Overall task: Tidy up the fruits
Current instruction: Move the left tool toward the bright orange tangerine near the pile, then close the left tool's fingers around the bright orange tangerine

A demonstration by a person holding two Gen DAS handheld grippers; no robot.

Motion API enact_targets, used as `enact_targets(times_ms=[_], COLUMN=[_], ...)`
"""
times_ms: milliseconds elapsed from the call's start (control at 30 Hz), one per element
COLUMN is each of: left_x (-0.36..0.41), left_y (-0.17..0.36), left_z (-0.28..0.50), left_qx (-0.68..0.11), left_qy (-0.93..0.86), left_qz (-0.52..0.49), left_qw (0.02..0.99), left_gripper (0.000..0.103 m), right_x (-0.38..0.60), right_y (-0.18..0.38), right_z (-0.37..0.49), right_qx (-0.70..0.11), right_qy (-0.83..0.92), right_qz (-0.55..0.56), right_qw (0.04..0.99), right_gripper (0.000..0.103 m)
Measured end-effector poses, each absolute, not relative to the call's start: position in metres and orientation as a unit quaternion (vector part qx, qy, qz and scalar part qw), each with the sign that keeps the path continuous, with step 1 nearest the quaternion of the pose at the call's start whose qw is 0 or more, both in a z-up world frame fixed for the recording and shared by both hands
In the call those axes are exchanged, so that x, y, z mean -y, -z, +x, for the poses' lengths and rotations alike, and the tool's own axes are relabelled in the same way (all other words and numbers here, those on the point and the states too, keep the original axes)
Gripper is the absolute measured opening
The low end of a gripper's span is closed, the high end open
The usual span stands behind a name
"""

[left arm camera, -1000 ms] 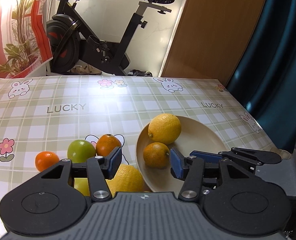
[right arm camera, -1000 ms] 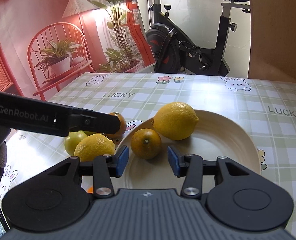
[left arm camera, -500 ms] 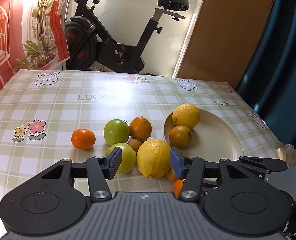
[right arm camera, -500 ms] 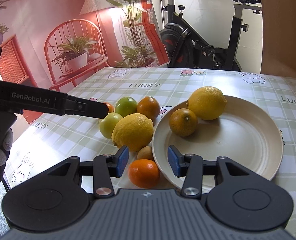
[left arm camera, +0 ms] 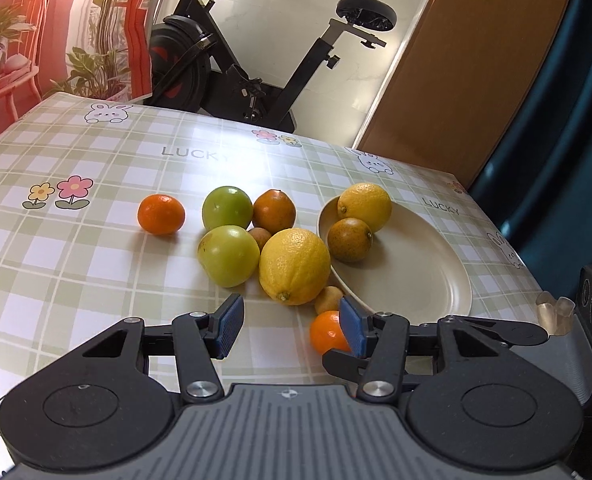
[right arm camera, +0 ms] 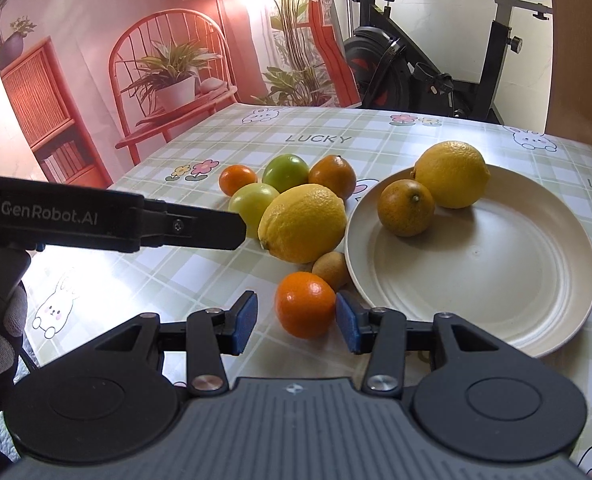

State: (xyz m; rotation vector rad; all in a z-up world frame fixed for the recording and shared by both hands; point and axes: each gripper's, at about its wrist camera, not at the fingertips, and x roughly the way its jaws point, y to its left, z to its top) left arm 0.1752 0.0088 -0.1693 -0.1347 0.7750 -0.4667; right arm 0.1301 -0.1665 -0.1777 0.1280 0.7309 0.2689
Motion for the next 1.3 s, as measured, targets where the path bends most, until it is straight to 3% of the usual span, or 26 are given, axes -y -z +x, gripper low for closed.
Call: enact_targets(times_ms=[333, 800, 1233, 1300], left_x=[-0.006, 0.004, 0.014, 0.013], left_y=[0.174, 0.198, 0.206, 0.205], left_z=[0.174, 0.182, 0.182, 0.181], left_qx=[-0.373, -0.428, -0.428, -0.424], left_qy=[0.223, 0.243, 0.253, 0.255], left_qz=[-0.065, -0.091, -0.083, -0.085], left_qw=[0.898, 0.866, 0.864, 0.865], left_gripper=[0.055, 0.054, 0.053, 0.049], right_x=[0.164, 0.160, 0.155, 0.155], right_y=[0.193, 0.194, 0.195, 0.195], right_z=[0.135, 0.134, 0.134, 0.134], right_qx=[-0.351, -0.360, -0.361, -0.362], right_qy=[-0.132, -0.160, -0.158, -0.158], right_qz=[0.056, 0.067, 0.058, 0.058], right_qw=[0.925, 0.917, 0.917, 0.917], right_gripper=[0.041, 0.040, 0.042, 0.042])
